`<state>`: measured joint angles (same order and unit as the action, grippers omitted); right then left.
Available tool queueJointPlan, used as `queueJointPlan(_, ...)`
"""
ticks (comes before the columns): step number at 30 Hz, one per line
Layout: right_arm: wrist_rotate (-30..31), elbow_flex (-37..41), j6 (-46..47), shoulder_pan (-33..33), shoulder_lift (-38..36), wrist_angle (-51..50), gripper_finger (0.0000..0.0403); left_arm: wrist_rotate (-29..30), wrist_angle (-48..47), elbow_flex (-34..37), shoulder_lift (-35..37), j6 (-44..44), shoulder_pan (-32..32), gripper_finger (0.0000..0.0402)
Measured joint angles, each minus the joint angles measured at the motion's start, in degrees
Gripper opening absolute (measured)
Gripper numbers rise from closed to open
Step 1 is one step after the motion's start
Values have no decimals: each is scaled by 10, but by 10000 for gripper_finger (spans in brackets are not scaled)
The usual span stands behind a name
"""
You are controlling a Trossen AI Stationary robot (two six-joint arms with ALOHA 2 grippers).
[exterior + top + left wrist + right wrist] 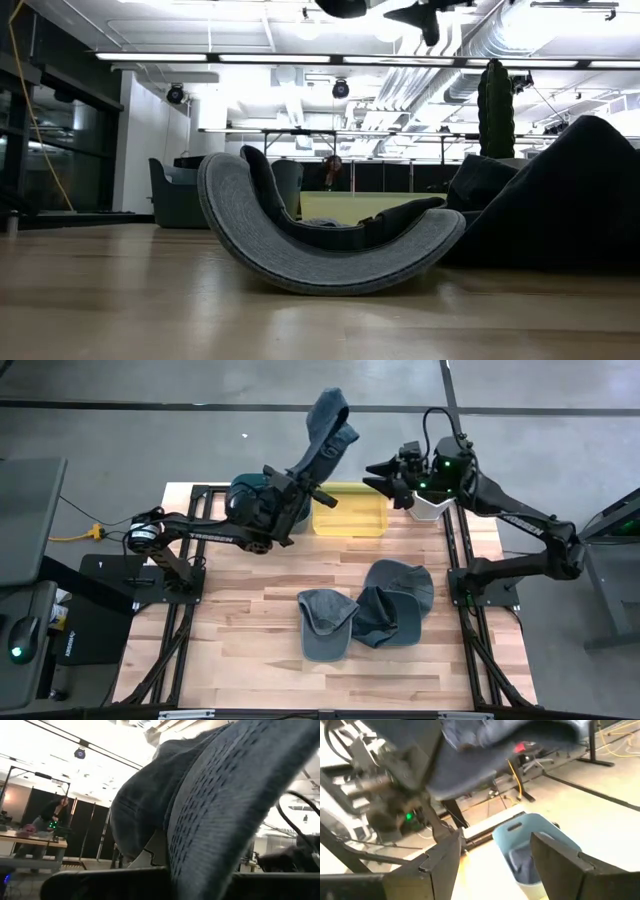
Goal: Pick & Place hat
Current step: Put the top blue cap into the blue bin
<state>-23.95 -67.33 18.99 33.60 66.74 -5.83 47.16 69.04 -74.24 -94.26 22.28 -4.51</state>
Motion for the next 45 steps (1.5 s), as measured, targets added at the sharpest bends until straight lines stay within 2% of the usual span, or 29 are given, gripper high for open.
queueJointPlan(4, 2, 0, -28, 18, -27, -56, 231, -5, -4, 0, 12, -13, -16, 0)
queueJointPlan(8, 6, 0, -53, 36, -56, -109, 231, -27, -51, 0, 27, -54, -39, 0)
queueJointPlan(10, 10, 0, -65, 45, -70, -136, 232, -36, -107, 1, 45, -88, -52, 0)
queueJointPlan(13, 13, 0, -84, 59, -91, -182, 232, -82, -193, -1, 73, -171, -80, 0)
queueJointPlan(20, 26, 0, -140, 92, -133, -296, 232, -169, -460, 0, 157, -368, -156, 0)
queueJointPlan(27, 42, -1, -166, 101, -150, -350, 232, -344, -697, 1, 243, -545, -278, 0)
queueJointPlan(31, 41, -1, -166, 100, -150, -350, 232, -485, -758, 0, 259, -604, -359, 0)
queueJointPlan(36, 45, -1, -152, 100, -150, -337, 232, -663, -813, 0, 253, -631, -460, 0)
queueJointPlan(40, 47, -1, -128, 100, -150, -329, 232, -800, -854, 0, 220, -629, -517, 0)
queueJointPlan(45, 53, -1, -115, 100, -150, -328, 232, -915, -887, 0, 179, -598, -573, 0)
